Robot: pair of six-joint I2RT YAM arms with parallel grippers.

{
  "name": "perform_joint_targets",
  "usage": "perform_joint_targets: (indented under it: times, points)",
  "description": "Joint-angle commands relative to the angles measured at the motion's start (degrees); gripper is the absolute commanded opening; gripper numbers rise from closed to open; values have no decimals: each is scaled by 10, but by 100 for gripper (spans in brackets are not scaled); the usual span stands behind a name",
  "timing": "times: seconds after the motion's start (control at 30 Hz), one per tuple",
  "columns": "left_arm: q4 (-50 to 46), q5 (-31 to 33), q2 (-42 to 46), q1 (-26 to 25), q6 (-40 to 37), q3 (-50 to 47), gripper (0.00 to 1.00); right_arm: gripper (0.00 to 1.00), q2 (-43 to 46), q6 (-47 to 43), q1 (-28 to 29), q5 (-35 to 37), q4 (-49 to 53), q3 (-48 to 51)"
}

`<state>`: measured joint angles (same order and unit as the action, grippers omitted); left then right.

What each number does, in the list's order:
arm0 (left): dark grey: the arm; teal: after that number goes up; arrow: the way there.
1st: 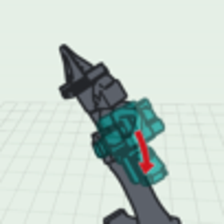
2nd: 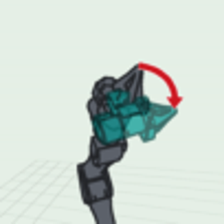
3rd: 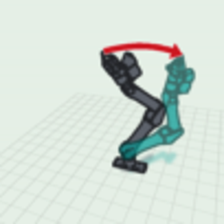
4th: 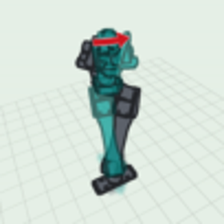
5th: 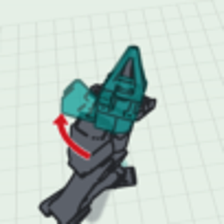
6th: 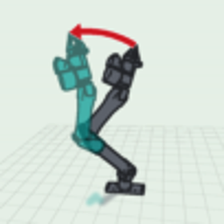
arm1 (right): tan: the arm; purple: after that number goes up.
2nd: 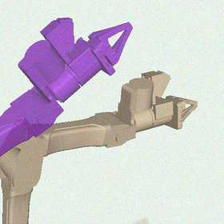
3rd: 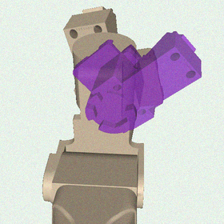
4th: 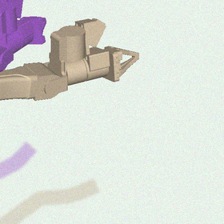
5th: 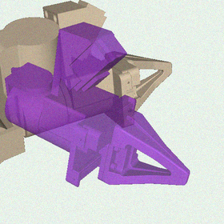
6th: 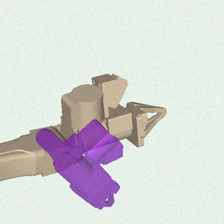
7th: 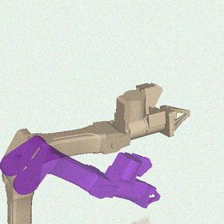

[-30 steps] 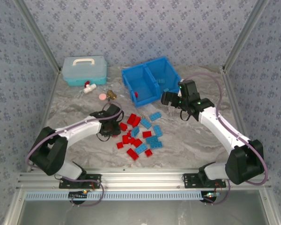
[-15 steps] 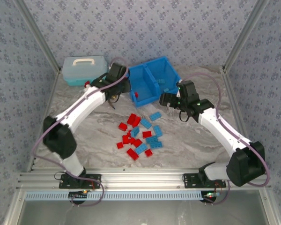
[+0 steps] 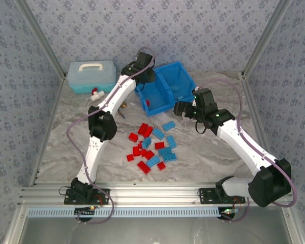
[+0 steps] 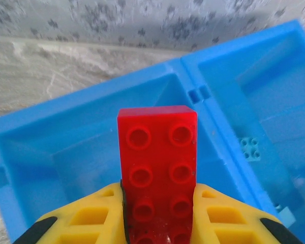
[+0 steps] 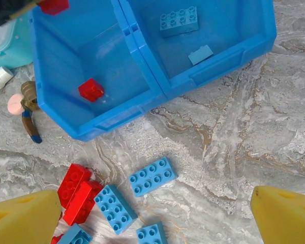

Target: Sort the legos into containers by color

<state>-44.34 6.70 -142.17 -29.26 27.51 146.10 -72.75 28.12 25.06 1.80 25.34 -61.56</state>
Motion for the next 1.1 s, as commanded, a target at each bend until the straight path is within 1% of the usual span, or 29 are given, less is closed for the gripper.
perform_joint_targets:
  times: [0.0,0.07,0.17,0.3,0.43,0.5,0.57,0.63,0.73,0.83,0.9,0.97,1.07]
  points:
    - [-28,-27,-20,0,7,2,28,99,10,11,4,14,15,-6]
    - [-19,-36,-24,-1,7,-6,31,99,10,10,4,15,18,-6]
    - [-12,-39,-22,-3,-1,-4,40,99,13,8,4,19,22,-6]
    - [-6,-43,-6,-5,-5,-3,50,99,12,10,3,18,18,-6]
    - [-13,-50,28,-9,-8,0,51,99,9,11,4,17,16,-10]
    - [-24,-49,56,-13,-10,-4,51,99,6,8,3,17,14,-12]
    - [-28,-49,102,-21,-21,-31,51,99,-1,7,3,17,13,-14]
    - [-15,-47,165,-31,-35,-94,51,99,-9,7,3,15,12,-17]
    - [44,-43,290,-44,-54,-272,51,99,-17,10,3,8,-1,-14]
    - [87,-28,404,-46,-50,-451,51,99,-30,5,3,-2,-23,-7]
    - [94,-10,466,-46,-44,-544,51,99,-51,-3,2,-15,-28,-9]
    - [104,-8,526,-46,-43,-638,51,98,-81,-11,2,-32,-28,-13]
    - [135,-29,608,-46,-44,-754,54,98,-140,-28,3,-62,-31,-17]
